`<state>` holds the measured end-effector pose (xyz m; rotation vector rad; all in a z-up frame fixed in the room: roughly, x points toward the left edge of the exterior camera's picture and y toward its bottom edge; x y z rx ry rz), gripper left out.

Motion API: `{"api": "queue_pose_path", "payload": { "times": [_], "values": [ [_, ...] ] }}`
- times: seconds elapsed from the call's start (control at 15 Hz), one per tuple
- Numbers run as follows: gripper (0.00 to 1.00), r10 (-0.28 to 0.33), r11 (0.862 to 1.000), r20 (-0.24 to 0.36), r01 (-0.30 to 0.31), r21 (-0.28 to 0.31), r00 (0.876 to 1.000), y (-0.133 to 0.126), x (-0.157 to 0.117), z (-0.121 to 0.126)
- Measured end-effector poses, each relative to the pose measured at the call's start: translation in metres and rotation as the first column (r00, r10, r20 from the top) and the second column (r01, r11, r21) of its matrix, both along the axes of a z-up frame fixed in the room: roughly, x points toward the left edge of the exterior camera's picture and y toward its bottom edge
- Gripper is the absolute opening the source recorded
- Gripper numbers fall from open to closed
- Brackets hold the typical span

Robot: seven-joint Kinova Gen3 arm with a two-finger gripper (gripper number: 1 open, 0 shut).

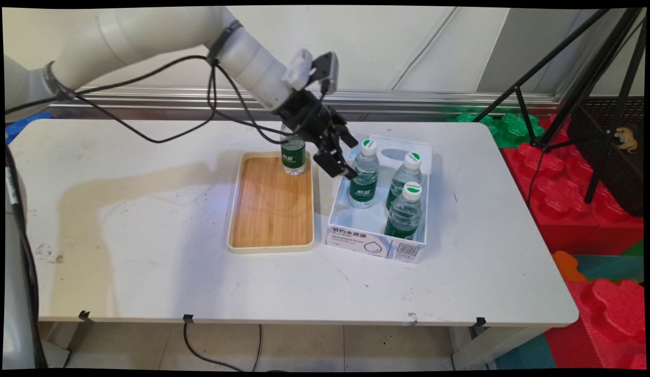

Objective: Pick up the green bottle from the white box

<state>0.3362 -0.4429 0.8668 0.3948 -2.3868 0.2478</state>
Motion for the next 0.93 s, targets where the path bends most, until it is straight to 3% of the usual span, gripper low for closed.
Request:
{"api": "queue_pose_path", "payload": {
  "times": [0.4,0.8,0.87,0.93],
  "values": [
    [1.00,0.001,1.000,0.018,-0.001,0.018,1.000,-0.020,-0.026,-0.029],
    [1.00,0.008,1.000,0.017,-0.009,0.024,1.000,-0.029,-0.038,-0.041],
    [0.00,0.011,1.000,0.013,-0.011,0.024,1.000,-0.030,-0.039,-0.042],
    [0.00,0.012,1.000,0.009,-0.012,0.024,1.000,-0.031,-0.040,-0.043]
  ]
}}
